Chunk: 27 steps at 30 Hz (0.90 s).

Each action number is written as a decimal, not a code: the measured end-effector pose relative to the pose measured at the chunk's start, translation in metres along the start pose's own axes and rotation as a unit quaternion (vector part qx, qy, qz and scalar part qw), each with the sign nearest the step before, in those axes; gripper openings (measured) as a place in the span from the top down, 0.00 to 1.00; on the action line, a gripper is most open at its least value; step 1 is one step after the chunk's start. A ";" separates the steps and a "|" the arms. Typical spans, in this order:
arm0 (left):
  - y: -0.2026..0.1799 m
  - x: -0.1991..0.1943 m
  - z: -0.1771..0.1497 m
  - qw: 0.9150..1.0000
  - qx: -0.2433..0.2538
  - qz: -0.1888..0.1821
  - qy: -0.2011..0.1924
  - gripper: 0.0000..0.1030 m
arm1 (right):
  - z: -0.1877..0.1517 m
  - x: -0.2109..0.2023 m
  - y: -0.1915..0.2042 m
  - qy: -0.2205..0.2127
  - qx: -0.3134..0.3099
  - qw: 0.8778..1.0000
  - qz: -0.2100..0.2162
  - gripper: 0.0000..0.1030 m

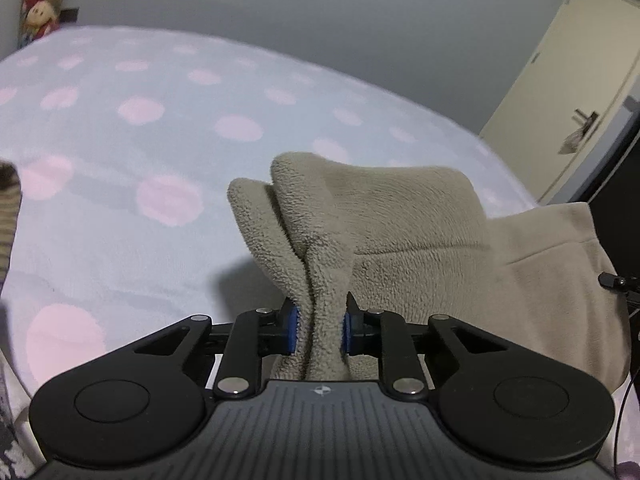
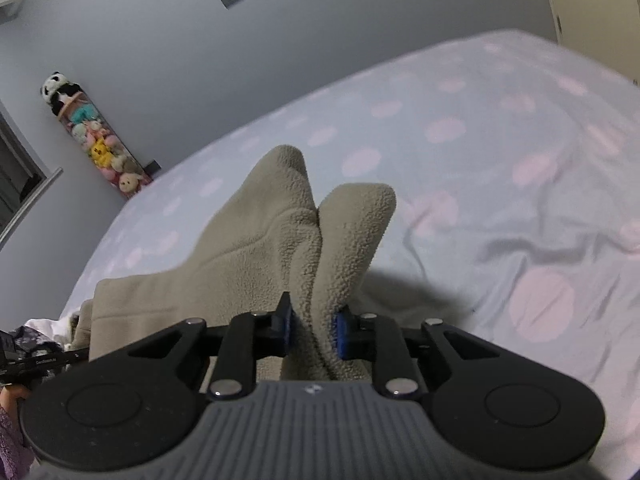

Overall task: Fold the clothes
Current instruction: 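Lift the folded hoodie with both grippers and carry it off the bed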

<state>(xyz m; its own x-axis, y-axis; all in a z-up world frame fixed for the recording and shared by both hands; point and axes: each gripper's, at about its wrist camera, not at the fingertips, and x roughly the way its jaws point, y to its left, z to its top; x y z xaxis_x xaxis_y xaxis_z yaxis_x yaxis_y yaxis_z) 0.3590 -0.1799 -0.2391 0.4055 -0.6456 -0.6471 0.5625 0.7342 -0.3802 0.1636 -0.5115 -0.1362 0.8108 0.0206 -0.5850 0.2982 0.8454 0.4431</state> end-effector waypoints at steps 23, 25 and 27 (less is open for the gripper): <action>-0.348 -0.002 -0.020 0.956 0.164 -0.244 -0.002 0.84 | -0.088 -0.394 -0.123 -0.208 0.094 0.960 -0.165 0.79; -0.388 -0.002 -0.028 0.946 0.176 -0.273 0.005 0.84 | -0.091 -0.430 -0.138 -0.226 0.099 0.950 -0.191 0.79; -0.425 -0.002 -0.039 0.935 0.189 -0.298 0.015 0.84 | -0.091 -0.465 -0.154 -0.239 0.101 0.940 -0.222 0.79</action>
<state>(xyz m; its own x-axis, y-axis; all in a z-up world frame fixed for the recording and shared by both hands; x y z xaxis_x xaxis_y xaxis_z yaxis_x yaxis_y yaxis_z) 0.0909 -0.4826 -0.1025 -0.0789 -0.9066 -0.4145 0.8992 0.1148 -0.4222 -0.3051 -0.6027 0.0056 0.7035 -0.5933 -0.3912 0.7106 0.5947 0.3759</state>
